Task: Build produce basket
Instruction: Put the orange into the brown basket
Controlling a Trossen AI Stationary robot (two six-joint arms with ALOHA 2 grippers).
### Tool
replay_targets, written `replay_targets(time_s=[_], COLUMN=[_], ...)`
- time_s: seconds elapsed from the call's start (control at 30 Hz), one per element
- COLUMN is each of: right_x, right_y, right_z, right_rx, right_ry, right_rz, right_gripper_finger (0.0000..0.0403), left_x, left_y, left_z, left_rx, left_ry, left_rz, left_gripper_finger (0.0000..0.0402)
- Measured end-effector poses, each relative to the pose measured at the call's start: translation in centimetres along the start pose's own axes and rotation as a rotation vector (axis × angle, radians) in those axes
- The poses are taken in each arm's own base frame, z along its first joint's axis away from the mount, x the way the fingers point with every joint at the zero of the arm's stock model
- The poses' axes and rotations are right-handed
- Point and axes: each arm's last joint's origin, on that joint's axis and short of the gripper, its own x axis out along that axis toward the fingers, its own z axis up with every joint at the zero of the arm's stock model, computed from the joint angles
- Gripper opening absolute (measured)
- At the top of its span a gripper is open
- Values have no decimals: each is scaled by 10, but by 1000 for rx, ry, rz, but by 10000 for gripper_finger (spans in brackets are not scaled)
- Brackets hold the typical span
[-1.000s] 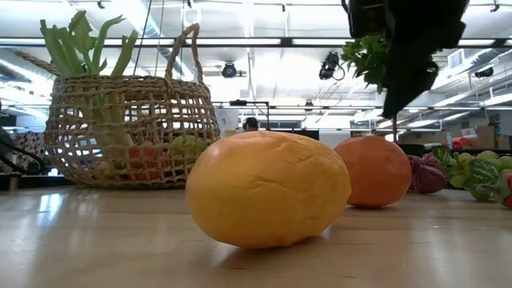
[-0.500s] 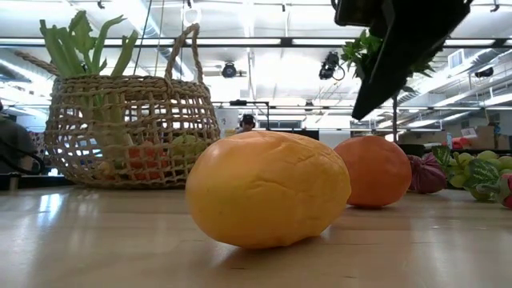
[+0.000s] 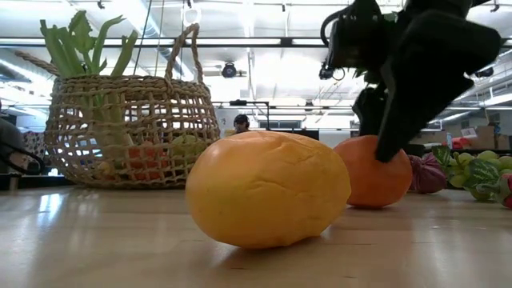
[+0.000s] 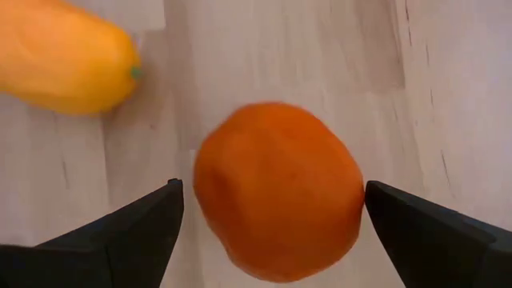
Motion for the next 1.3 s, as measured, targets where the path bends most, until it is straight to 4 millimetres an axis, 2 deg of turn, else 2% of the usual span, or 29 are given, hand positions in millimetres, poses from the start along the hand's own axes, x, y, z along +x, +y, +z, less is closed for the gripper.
replay_targets(time_s=[0.23, 0.53, 0.7, 0.87, 1.0, 1.17, 1.3], right_x=[6, 7, 2, -25, -59, -103, -133], right_y=[0, -4, -10, -17, -21, -30, -42], right_z=[-2, -1, 4, 30, 58, 94, 118], right_rx=[-1, 86, 168, 277, 336, 409, 513], right_ry=[27, 38, 33, -68, -208, -406, -535], right_rz=[-8, -9, 5, 64, 130, 222, 283], right_gripper_finger=[386, 334, 325, 326, 326, 326, 326], left_x=[0, 0, 0, -4, -13, -21, -22], left_y=[0, 0, 0, 0, -2, -9, -12], left_z=[0, 0, 0, 4, 13, 23, 21], left_rx=[2, 9, 33, 96, 187, 474, 657], left_ry=[4, 4, 3, -34, -133, -273, -281], left_rz=[3, 3, 2, -22, -64, -91, -83], left_gripper_finger=[172, 172, 172, 172, 173, 185, 218])
